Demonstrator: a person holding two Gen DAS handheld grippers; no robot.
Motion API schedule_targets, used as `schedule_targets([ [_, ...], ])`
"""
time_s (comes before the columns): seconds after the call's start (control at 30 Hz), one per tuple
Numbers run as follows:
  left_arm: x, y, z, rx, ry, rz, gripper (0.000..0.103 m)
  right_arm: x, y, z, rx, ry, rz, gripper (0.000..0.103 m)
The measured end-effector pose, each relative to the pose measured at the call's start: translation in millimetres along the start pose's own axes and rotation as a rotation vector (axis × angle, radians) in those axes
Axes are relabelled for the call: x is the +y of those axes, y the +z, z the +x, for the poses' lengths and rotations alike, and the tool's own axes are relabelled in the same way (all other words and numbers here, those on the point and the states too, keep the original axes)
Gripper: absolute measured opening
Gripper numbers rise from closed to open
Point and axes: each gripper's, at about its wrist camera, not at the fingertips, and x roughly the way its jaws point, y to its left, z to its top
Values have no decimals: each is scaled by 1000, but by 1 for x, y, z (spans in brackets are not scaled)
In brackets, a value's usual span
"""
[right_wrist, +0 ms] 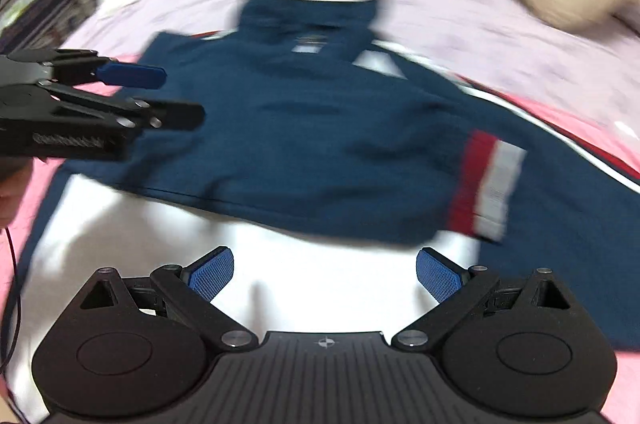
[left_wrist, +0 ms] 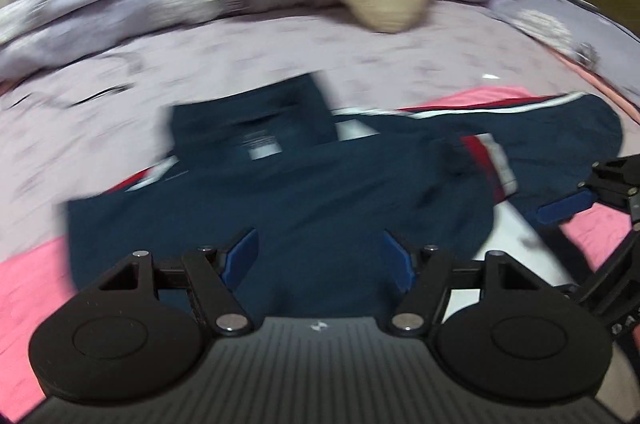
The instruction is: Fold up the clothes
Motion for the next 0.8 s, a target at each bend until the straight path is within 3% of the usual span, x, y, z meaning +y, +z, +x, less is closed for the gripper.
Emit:
schedule_targets([
  [0.23, -75, 26, 60, -24, -90, 40, 69, -87, -25, -25, -22, -166, 114, 99],
  [0.3, -92, 27, 77, -11, -68, 87, 70, -119, -34, -28, -34, -218, 178, 99],
  [0.37, -106, 22, 104, 75, -13, 158, 72, -155, -42, -25, -53, -277, 260, 99],
  [0.4, -109, 15, 112, 86, -11, 171, 78, -172, -48, -25, -57, -314, 307, 99],
  [0.5, -114, 11, 102, 71, -12, 163, 73, -222, -66, -21, -54, -435, 473, 99],
  [0.57, -117, 9, 86, 45, -42, 168, 72, -246, -77, -26, -46, -470, 560, 99],
  [0.6, -119, 6, 80, 26, -52, 180, 73, -235, -76, -28, -42, -428, 518, 99],
  [0.7, -123, 4, 96, 102, -6, 228, 74, -200, -73, -34, -31, -301, 389, 99],
  [0.8, -121, 10, 106, 148, 5, 206, 86, -150, -69, -31, 18, -176, 225, 98],
])
